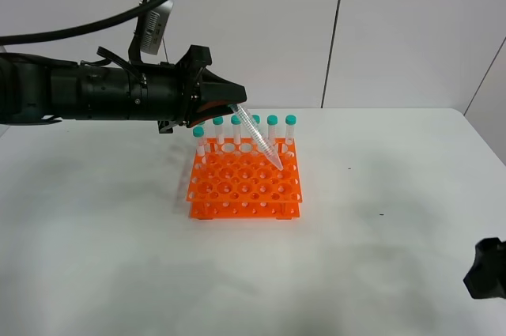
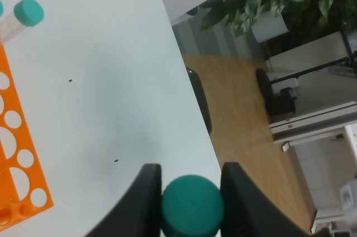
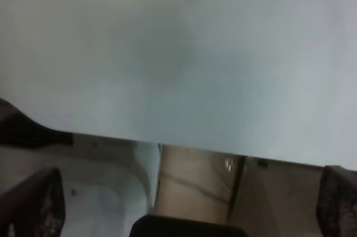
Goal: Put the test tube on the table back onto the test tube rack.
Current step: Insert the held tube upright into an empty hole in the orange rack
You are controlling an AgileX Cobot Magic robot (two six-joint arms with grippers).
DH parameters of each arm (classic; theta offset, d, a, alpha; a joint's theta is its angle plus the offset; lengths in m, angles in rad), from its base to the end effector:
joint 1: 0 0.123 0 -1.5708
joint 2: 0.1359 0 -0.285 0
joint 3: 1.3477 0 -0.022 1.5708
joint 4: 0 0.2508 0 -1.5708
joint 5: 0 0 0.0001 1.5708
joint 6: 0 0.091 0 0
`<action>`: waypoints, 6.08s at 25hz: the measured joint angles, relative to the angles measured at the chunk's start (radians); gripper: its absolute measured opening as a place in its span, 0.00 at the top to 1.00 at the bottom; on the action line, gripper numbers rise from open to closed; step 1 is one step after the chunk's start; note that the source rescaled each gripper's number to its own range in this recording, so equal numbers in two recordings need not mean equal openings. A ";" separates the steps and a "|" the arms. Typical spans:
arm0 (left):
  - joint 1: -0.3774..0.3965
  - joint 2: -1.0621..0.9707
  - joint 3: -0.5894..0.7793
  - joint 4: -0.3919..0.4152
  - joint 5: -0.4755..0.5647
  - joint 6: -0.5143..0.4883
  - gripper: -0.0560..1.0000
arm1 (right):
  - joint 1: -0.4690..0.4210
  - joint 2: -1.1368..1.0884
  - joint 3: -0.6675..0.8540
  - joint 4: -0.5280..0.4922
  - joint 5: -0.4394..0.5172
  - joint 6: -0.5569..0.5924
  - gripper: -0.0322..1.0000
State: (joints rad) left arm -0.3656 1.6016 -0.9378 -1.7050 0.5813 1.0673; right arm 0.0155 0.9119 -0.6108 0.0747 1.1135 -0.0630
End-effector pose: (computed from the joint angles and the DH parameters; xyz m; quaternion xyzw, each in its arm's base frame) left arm 0.2969 -0.1668 0.2499 0.0224 0.8346 -0.4548 0.3101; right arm 0.1292 0.0081 0.2500 -0.0266 0.9916 0.0324 0.1221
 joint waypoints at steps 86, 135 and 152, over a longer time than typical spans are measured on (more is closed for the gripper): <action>-0.246 0.133 -0.091 1.542 -0.883 -0.806 0.95 | 0.000 -0.915 0.118 -0.003 -0.081 0.001 0.00; -0.136 0.293 -0.105 1.597 -1.007 -0.941 0.95 | 0.000 -0.915 0.118 0.001 -0.081 0.001 0.00; -0.136 0.293 -0.105 1.616 -1.007 -0.960 0.95 | 0.000 -0.915 0.118 0.004 -0.081 0.001 0.00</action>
State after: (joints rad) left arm -0.5013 1.8944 -1.0427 -0.0895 -0.4259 0.1075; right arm 0.0155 -0.0030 -0.4926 0.0783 1.0321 -0.0621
